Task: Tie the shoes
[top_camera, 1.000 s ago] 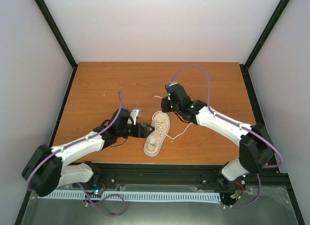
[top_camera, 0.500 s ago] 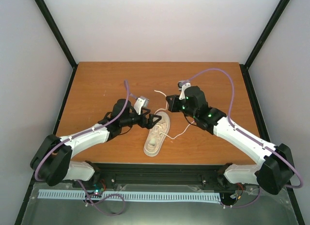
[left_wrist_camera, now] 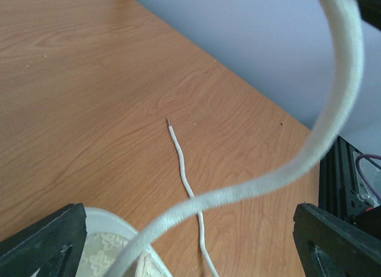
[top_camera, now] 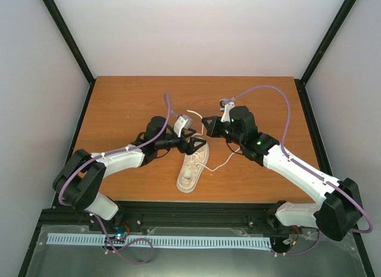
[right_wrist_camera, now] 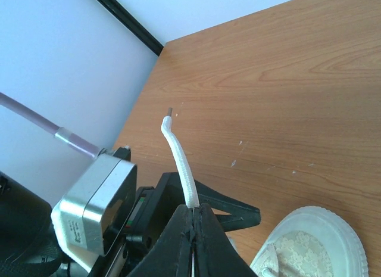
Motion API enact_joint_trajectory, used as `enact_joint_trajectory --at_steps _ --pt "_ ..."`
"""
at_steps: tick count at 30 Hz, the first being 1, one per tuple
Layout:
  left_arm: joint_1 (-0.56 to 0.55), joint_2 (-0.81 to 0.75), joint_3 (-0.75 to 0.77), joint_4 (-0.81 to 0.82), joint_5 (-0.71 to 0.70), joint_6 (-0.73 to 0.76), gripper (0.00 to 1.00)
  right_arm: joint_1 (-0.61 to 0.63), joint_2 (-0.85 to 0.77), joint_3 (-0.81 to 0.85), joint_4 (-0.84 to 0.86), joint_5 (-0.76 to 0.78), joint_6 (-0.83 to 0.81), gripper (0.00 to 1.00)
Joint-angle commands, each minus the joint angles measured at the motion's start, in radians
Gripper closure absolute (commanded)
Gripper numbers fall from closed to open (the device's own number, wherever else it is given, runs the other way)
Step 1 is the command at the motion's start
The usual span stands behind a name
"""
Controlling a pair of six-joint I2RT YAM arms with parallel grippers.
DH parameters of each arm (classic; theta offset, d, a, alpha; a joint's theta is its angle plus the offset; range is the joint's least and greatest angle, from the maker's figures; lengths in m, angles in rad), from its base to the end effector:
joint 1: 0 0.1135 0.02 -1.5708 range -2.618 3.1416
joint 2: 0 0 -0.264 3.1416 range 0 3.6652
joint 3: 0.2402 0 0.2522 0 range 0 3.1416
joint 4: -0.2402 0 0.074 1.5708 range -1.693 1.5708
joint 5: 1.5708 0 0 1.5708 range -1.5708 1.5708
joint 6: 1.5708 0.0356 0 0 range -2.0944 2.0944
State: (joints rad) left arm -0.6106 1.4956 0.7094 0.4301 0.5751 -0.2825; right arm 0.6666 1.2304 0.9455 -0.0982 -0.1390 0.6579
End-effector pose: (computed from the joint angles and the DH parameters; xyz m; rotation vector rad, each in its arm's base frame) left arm 0.2454 -0.1954 0.2096 0.7317 1.9046 -1.1329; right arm 0.2211 0.1802 0.3102 -0.1071 2.0865 0.9809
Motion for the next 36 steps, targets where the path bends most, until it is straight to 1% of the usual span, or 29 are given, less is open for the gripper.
enact_joint_trajectory --at_steps 1,3,4,5,10,11,12,17,18,19,20,21,22,23,24,25,26,29,32,36 --pt "0.002 0.032 0.079 0.042 0.048 0.053 0.14 -0.007 -0.016 0.019 0.037 -0.01 0.012 0.97" --pt "-0.002 0.046 0.104 0.011 0.073 0.048 0.3 -0.007 -0.011 0.03 0.026 0.0 0.007 0.97" --pt "-0.005 0.05 0.114 -0.001 0.08 0.048 0.4 -0.007 -0.008 0.034 0.019 0.009 0.004 0.97" --pt "-0.008 0.054 0.12 -0.01 0.091 0.048 0.53 -0.007 -0.005 0.038 0.013 0.019 0.001 0.97" --pt "-0.011 0.066 0.143 -0.069 0.113 0.035 0.88 -0.007 0.008 0.039 -0.012 0.077 -0.004 0.97" --pt "-0.011 0.066 0.141 -0.067 0.117 0.026 0.95 -0.007 0.01 0.038 -0.023 0.096 -0.004 0.97" --pt "-0.011 0.064 0.136 -0.064 0.119 0.016 0.99 -0.007 0.013 0.039 -0.032 0.116 -0.005 0.97" --pt "-0.011 0.044 0.108 -0.078 0.117 -0.01 0.99 -0.007 0.028 0.038 -0.071 0.204 -0.021 0.97" --pt "-0.011 0.037 0.106 -0.087 0.106 -0.019 0.99 -0.009 0.037 0.038 -0.083 0.237 -0.023 0.96" --pt "-0.011 0.032 0.104 -0.103 0.084 -0.029 0.99 -0.014 0.048 0.04 -0.107 0.269 -0.02 0.92" --pt "-0.011 0.028 0.105 -0.13 0.052 -0.038 0.99 -0.022 0.062 0.046 -0.139 0.3 -0.011 0.83" --pt "-0.009 0.027 0.105 -0.161 0.004 -0.047 0.99 -0.035 0.076 0.054 -0.181 0.326 -0.003 0.7" --pt "-0.009 0.028 0.106 -0.191 -0.034 -0.058 0.99 -0.048 0.083 0.058 -0.218 0.356 0.003 0.51" --pt "-0.008 0.03 0.102 -0.218 -0.071 -0.07 0.99 -0.056 0.085 0.055 -0.256 0.392 0.009 0.36" --pt "-0.005 0.032 0.096 -0.239 -0.096 -0.081 0.99 -0.062 0.078 0.044 -0.288 0.432 0.013 0.26" --pt "-0.003 0.032 0.082 -0.238 -0.11 -0.094 0.99 -0.069 0.064 0.027 -0.313 0.462 0.014 0.19" --pt "-0.002 0.028 0.059 -0.226 -0.121 -0.103 0.99 -0.087 0.048 0.005 -0.343 0.468 0.015 0.15" --pt "0.0 0.007 -0.009 -0.175 -0.131 -0.118 0.99 -0.142 -0.007 -0.07 -0.439 0.437 0.024 0.12" --pt "0.0 0.001 -0.029 -0.152 -0.129 -0.116 0.99 -0.166 -0.043 -0.142 -0.464 0.374 0.046 0.09" --pt "-0.001 -0.012 -0.024 -0.167 -0.132 -0.093 0.99 -0.167 0.027 -0.18 -0.468 0.342 0.095 0.11"
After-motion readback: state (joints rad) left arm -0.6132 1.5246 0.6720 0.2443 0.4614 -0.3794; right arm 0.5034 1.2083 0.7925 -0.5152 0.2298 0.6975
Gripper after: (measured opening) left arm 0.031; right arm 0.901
